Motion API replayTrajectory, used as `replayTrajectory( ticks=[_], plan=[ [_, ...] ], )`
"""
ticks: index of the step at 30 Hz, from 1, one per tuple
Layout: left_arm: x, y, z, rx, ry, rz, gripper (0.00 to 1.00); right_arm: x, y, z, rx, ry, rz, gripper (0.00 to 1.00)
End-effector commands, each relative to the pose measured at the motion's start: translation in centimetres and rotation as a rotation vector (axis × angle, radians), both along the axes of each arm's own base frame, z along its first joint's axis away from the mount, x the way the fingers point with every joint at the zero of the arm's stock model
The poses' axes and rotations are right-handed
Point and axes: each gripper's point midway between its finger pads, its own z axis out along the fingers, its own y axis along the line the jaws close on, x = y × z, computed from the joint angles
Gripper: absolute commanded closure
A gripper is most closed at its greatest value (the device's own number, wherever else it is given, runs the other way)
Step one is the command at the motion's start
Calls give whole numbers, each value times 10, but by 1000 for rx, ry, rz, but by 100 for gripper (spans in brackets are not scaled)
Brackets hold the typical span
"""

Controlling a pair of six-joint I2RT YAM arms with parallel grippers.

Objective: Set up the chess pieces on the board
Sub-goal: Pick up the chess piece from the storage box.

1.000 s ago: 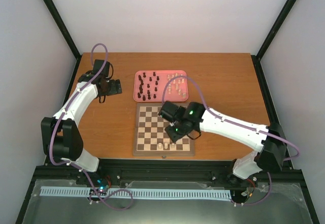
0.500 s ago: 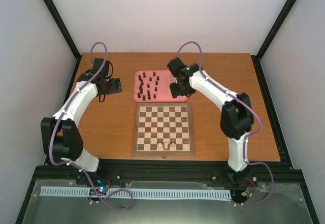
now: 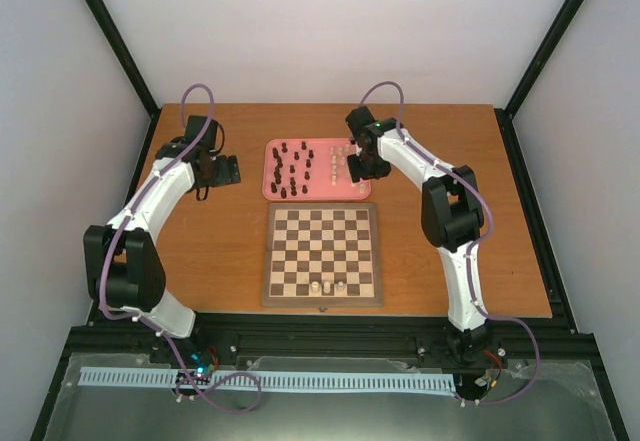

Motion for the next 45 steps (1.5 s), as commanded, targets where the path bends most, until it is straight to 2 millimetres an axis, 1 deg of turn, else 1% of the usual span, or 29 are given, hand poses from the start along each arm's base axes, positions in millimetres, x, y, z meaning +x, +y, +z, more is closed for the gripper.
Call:
replayTrajectory(
  ticks=[1,3,11,14,17,22,27,32,34,38,40,43,45],
  plan=[
    [3,1,-3,23,12,-11,0,2,10,-6,22,11,61,48],
    [4,1,-4,23,15,-11,0,0,9,-10,19,26,59,51],
    [4,1,-4,29,17,-17,0,-13,6,-21,24,58,49,55],
    [3,1,-4,26,16,-19,0,-14,4,-25,12,66,52,57],
    [3,1,-3,26,14,-18,0,-13,5,-25,14,61,53,60],
    [2,1,-2,28,13,-18,0,-9,5,-24,7,49,60,61],
    [0,2,-2,33,12,-17,0,-10,6,-25,10,63,70,70],
    [-3,4,-2,37,13,-13,0,-13,7,-26,19,76,76,82],
    [-4,4,-2,37,14,-12,0,-14,7,-23,20,73,76,85],
    [-4,4,-2,38,11,-12,0,-15,5,-11,21,48,76,87],
    [-3,4,0,35,6,-13,0,-17,5,2,25,33,76,87],
    [-3,3,1,32,3,-15,0,-22,6,29,41,-5,79,87],
    [-2,3,1,33,1,-12,0,-29,9,49,47,-28,91,87]
  ],
)
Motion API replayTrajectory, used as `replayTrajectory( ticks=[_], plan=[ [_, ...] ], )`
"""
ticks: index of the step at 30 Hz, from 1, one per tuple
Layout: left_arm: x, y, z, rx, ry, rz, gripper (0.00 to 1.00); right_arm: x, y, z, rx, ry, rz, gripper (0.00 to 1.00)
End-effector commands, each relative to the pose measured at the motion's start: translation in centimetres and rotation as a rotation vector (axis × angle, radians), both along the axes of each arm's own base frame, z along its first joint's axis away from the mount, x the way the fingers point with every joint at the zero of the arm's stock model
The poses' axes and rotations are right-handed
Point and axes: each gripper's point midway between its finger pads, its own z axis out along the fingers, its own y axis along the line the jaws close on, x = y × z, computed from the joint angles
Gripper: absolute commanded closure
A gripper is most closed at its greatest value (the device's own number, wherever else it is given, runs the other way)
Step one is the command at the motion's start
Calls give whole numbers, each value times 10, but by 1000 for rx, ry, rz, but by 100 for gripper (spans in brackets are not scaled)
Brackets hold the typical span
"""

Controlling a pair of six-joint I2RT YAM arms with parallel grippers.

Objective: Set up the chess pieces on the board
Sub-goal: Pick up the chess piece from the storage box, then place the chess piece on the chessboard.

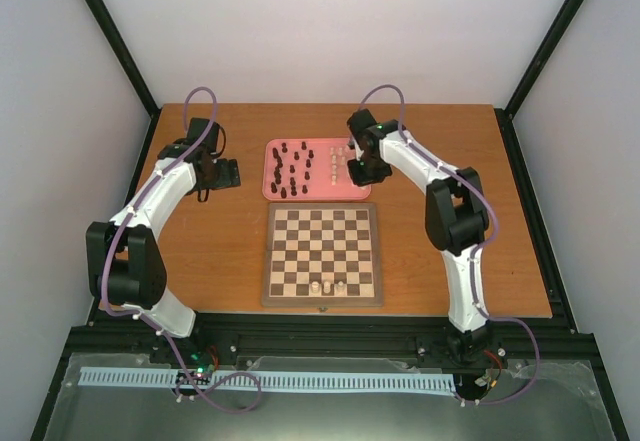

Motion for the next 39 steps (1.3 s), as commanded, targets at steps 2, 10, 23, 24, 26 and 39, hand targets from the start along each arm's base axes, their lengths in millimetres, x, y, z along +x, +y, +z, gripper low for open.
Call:
replayTrajectory(
  ticks=[2,10,23,24,26,39],
  plan=[
    [1,0,14,11,-35,-12,0,-26,10,78,39,-99,38,87],
    [3,1,16,17,-41,-9,0,-162,27,69,23,42,144,87],
    [4,1,8,11,-33,-3,0,-278,24,26,30,99,197,87],
    [5,0,8,7,-32,-4,0,-281,27,26,31,98,207,87],
    [5,-1,9,1,-34,-4,0,-286,30,23,21,100,224,87],
    [-2,0,11,4,-44,-3,0,-291,35,8,1,110,247,87]
  ],
)
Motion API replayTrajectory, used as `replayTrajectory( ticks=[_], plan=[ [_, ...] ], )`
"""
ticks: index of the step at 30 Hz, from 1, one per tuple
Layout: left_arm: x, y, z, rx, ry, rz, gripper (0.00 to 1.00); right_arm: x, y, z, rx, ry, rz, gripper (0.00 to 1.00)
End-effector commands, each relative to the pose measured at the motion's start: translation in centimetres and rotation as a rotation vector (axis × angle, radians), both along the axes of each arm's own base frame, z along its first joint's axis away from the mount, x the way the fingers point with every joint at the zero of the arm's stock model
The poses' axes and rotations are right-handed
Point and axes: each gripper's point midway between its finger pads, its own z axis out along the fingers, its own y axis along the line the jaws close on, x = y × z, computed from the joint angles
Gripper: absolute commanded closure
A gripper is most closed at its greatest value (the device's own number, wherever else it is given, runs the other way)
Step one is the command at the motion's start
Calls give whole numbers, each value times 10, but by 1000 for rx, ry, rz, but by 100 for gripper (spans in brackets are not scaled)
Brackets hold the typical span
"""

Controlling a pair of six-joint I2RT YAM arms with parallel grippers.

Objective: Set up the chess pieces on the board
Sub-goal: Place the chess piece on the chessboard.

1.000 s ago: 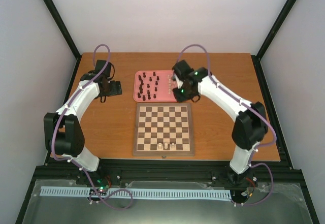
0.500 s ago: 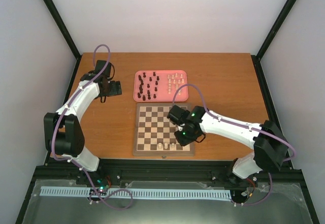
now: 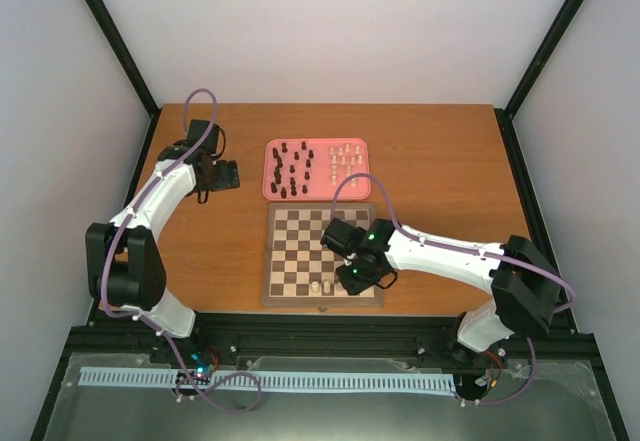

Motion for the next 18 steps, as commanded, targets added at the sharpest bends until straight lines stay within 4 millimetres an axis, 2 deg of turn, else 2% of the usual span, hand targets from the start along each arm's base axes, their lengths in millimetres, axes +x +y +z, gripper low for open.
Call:
replayTrajectory(
  ticks=[1,12,18],
  plan=[
    [-2,-2,13,-7,-44,-7,0,1,8,-4,9,-13,9,87],
    [-5,-4,11,-20,-44,-14,0,-2,10,-12,-14,1,21,85],
    [-4,-4,10,-20,-40,-13,0,-1,6,-7,-30,-14,20,69]
  ],
)
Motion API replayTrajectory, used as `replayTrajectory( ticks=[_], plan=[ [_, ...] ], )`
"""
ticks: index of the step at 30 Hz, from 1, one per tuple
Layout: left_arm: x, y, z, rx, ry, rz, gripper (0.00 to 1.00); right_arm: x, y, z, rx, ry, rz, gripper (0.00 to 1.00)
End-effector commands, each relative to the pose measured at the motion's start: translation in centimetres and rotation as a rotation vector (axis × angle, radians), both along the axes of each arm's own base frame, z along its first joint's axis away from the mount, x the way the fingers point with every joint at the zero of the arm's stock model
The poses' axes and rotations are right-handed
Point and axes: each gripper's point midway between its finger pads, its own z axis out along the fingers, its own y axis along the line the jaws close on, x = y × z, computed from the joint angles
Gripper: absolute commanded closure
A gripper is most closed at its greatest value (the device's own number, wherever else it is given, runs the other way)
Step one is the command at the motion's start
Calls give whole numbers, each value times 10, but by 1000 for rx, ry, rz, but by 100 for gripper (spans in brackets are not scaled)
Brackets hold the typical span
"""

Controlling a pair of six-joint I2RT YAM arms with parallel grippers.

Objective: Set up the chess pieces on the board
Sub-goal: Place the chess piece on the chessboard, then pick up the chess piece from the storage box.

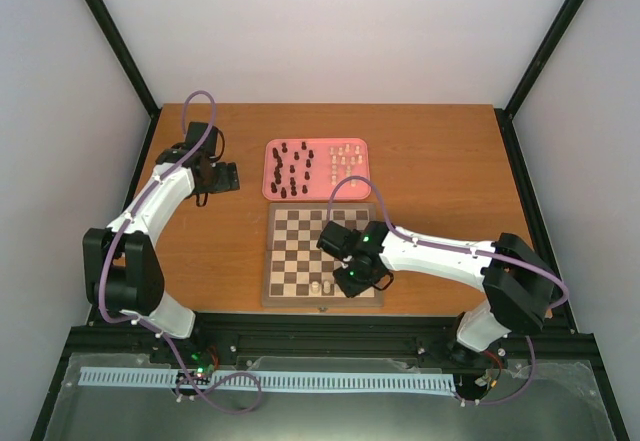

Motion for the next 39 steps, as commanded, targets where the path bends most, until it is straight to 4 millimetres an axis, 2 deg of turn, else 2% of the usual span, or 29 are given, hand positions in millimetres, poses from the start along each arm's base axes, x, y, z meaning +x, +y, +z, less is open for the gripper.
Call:
replayTrajectory(
  ticks=[1,5,8,14,18,22,25,28,33,39],
  plan=[
    [4,-3,9,-9,-37,-8,0,1,-1,3,-18,-24,2,67],
    [4,-2,9,-6,-36,-7,0,2,-3,10,-23,-37,0,65],
    [4,-2,9,-3,-35,-5,0,4,-4,24,-15,-56,1,64],
    [7,-2,11,0,-33,-5,0,20,-4,80,21,-175,25,49],
    [10,-1,14,1,-41,-1,0,49,-5,105,18,-247,25,45],
    [13,-2,18,-6,-48,1,0,105,-5,114,49,-299,-41,42],
    [14,-2,23,-1,-59,0,0,165,-4,113,63,-350,-105,33],
    [12,0,26,6,-58,0,0,220,-6,111,54,-403,-154,30],
    [10,0,22,10,-50,-3,0,296,2,106,90,-463,-220,34],
    [5,-2,13,1,-26,-11,0,358,1,84,91,-486,-238,43]
  ],
)
